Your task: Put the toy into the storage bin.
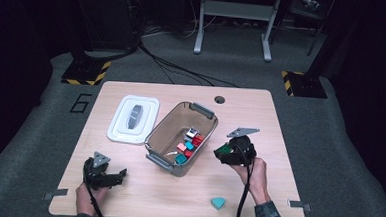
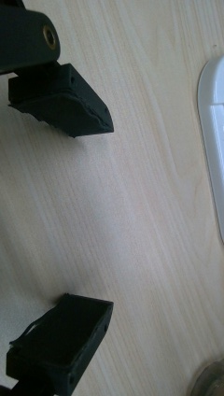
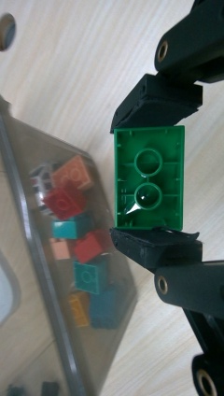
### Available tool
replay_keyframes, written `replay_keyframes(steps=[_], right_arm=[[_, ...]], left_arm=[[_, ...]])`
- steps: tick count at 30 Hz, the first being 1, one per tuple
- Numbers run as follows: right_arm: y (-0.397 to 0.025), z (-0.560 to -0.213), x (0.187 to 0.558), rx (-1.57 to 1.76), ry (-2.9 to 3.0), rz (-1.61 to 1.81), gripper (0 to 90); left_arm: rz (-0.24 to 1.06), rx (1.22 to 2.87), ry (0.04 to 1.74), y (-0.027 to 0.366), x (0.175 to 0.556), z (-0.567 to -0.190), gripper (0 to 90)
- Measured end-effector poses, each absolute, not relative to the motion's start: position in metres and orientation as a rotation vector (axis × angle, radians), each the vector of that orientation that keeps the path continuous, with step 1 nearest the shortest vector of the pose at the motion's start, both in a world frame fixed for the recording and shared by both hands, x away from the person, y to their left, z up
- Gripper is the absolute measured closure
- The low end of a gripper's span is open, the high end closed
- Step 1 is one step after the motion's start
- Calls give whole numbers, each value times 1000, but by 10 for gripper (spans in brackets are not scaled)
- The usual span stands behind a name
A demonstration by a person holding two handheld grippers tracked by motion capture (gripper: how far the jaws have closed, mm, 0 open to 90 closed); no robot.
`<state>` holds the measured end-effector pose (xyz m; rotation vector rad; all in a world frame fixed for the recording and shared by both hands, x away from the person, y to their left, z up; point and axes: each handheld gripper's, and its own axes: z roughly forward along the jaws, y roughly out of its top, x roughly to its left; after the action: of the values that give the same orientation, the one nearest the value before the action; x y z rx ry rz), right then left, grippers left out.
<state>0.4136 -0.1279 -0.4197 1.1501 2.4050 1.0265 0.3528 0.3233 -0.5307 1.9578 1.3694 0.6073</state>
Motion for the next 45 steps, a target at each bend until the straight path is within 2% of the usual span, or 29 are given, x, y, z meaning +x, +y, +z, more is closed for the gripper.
replay_keyframes(steps=[15,26,34,45], right_arm=[[-123,-380,428,1117,2339,1080,432],[-99,-353,444,1033,2367,1118,433],[-68,-355,459,970,2489,1053,432],[-43,-377,470,985,2611,902,430]], left_arm=[[607,1959,1369,323,353,-531,126],[607,1958,1369,323,353,-531,126],[606,1960,1368,323,353,-531,126],[607,1960,1365,324,353,-531,126]])
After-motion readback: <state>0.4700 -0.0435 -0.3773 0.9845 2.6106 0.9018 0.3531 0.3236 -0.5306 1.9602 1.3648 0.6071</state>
